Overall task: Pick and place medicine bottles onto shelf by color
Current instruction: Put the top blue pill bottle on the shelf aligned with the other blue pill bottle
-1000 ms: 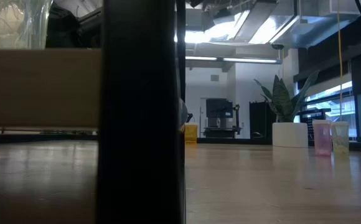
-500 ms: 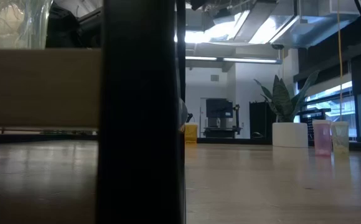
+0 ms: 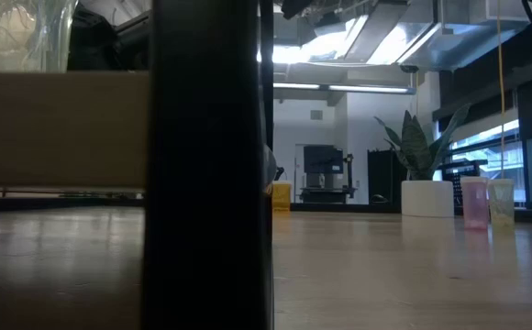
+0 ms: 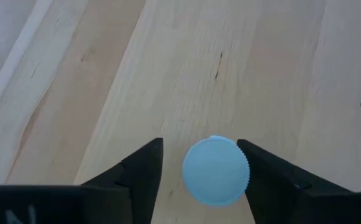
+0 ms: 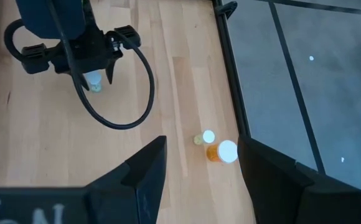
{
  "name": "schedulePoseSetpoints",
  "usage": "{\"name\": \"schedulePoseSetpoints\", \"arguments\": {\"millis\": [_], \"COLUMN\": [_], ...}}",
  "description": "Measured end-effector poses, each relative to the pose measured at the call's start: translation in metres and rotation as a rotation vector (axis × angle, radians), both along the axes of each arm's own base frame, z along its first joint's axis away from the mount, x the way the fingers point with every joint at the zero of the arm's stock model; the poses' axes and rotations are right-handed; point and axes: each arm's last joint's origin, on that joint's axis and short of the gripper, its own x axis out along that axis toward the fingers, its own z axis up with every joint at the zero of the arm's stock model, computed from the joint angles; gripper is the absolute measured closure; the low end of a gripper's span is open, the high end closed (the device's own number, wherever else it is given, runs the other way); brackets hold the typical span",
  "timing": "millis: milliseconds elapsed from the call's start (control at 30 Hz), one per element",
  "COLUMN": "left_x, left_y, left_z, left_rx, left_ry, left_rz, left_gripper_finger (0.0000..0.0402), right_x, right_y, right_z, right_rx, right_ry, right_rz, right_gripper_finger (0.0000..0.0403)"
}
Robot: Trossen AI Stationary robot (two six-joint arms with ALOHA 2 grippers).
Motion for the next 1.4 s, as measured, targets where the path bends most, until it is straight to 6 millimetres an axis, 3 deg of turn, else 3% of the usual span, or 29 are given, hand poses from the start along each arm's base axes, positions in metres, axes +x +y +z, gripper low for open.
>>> {"name": "schedulePoseSetpoints", "arguments": {"millis": [567, 1000, 1400], "left_x": [0.000, 0.000, -0.002], "left_y": [0.000, -0.011, -0.040], "left_z": [0.000, 0.002, 0.051], "left_rx": [0.000, -0.034, -0.082], "left_ry": [0.001, -0.010, -0.065], "left_rz": [-0.001, -0.038, -0.096], "left_gripper_finger": [0.0285, 0.0298, 0.0299], "right_x": [0.000, 0.000, 0.001], "right_y": [0.000, 0.000, 0.003], "right_z": [0.000, 0.000, -0.001], "right_rx": [0.000, 0.001, 0.069], "right_ry": [0.000, 0.000, -0.004], "right_rz": [0.000, 0.000, 0.068], "right_gripper_finger": [0.0205, 0.0205, 0.0205]}}
